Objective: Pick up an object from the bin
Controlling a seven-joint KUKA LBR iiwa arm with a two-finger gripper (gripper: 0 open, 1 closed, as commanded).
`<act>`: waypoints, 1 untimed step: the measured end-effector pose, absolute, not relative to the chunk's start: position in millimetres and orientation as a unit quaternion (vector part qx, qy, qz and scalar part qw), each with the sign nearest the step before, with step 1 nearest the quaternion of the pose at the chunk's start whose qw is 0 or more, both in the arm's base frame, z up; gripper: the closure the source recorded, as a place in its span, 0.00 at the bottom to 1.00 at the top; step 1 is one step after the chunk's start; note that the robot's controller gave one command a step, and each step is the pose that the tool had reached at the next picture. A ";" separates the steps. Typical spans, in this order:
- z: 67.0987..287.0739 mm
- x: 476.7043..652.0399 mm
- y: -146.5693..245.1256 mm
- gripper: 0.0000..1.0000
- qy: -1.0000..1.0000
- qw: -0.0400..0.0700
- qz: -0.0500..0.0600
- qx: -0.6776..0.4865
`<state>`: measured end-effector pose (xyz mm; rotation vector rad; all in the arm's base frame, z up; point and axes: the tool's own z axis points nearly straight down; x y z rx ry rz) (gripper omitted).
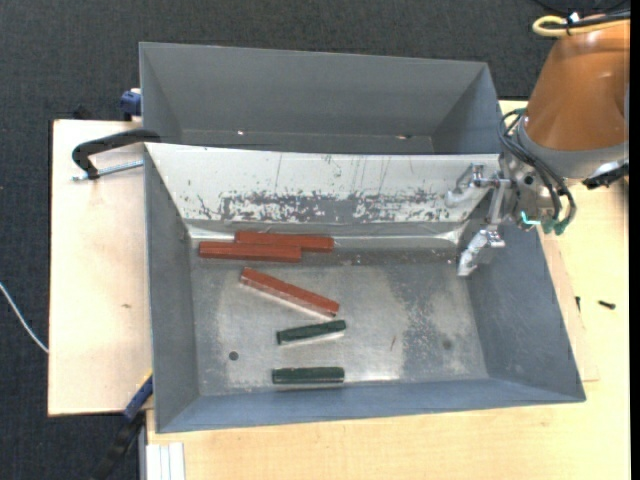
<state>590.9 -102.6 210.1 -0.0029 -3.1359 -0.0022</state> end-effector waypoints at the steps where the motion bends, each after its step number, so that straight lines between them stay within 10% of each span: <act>1: 215.0 592.6 -102.0 1.00 -1.000 -0.002 0.000 0.000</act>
Offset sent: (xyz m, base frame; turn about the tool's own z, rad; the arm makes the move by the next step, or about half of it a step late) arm 0.0000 0.0000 0.0000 0.0000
